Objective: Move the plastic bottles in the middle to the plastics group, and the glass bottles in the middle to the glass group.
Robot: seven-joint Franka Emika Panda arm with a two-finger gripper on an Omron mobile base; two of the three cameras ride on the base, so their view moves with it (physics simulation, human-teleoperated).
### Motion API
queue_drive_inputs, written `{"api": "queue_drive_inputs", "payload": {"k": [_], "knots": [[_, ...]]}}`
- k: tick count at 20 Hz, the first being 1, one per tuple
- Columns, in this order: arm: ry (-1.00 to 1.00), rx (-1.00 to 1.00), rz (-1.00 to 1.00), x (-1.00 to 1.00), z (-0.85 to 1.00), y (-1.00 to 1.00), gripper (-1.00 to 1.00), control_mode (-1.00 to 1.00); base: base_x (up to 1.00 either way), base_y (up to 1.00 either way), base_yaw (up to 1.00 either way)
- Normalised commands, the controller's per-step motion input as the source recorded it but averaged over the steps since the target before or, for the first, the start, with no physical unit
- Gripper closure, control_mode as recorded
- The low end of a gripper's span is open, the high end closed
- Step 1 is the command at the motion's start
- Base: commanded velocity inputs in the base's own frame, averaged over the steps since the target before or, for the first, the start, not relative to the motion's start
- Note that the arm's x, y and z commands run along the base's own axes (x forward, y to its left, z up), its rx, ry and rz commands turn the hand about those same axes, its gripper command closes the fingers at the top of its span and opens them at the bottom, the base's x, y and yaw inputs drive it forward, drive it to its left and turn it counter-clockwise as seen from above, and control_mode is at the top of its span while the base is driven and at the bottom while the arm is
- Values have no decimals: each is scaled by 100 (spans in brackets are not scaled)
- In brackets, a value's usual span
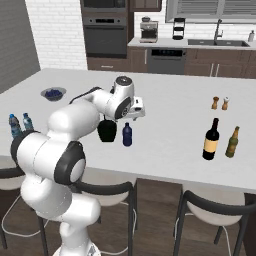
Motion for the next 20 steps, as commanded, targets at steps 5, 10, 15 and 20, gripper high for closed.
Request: {"api": "queue_drive_inputs", "payload": {"k": [5, 10, 15, 20], "knots": [[0, 0, 3, 39, -33, 0, -100, -100, 0, 0, 0], [0, 0, 1, 27, -23, 0, -100, -100, 0, 0, 0], [0, 0, 3, 28, -16, 0, -100, -100, 0, 0, 0], [0, 0, 4, 22, -14, 0, -100, -100, 0, 0, 0]]}}
